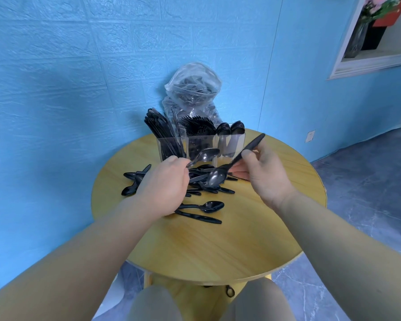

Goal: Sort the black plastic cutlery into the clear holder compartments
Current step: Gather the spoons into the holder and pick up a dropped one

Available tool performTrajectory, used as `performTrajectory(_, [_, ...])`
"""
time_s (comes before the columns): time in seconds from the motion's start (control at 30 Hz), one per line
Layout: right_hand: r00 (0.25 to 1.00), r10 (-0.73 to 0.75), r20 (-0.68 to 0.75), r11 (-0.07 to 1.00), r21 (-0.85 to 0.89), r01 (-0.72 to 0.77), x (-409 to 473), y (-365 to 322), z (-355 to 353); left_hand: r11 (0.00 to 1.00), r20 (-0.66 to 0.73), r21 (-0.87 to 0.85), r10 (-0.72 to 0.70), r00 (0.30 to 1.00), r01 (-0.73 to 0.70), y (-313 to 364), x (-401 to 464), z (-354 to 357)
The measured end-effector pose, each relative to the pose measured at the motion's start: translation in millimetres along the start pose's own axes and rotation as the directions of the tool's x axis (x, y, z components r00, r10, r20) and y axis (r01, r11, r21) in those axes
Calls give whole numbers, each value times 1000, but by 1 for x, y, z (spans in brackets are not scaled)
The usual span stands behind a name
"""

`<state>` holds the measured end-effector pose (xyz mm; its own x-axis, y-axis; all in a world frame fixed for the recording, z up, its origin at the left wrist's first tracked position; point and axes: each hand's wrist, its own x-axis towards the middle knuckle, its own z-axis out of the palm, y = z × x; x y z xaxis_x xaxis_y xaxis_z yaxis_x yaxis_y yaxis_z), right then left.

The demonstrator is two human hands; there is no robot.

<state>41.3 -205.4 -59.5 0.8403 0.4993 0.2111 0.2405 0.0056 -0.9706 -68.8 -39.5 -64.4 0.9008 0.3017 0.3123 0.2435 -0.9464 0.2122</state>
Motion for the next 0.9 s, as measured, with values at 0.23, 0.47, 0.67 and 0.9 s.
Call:
performTrajectory(0.23, [920, -148, 364, 670, -647, 364, 1, -2, -7, 997, -50, -73, -41, 998, 38, -2, 4, -13])
performTrajectory(0.47, [846, -199, 494, 432, -731, 528, 1, -3, -4, 995, 14, -53, 87, 996, -86, 4, 1, -7])
performTrajectory(0.67, [865, -349, 361, 403, -775, 486, 2, -5, 0, 993, 50, -40, 114, 992, -112, 10, -1, -7])
performTrajectory(0.9, [948, -308, 76, 590, -767, 253, 1, -3, -10, 997, 21, -56, 51, 998, -50, 9, 1, -9])
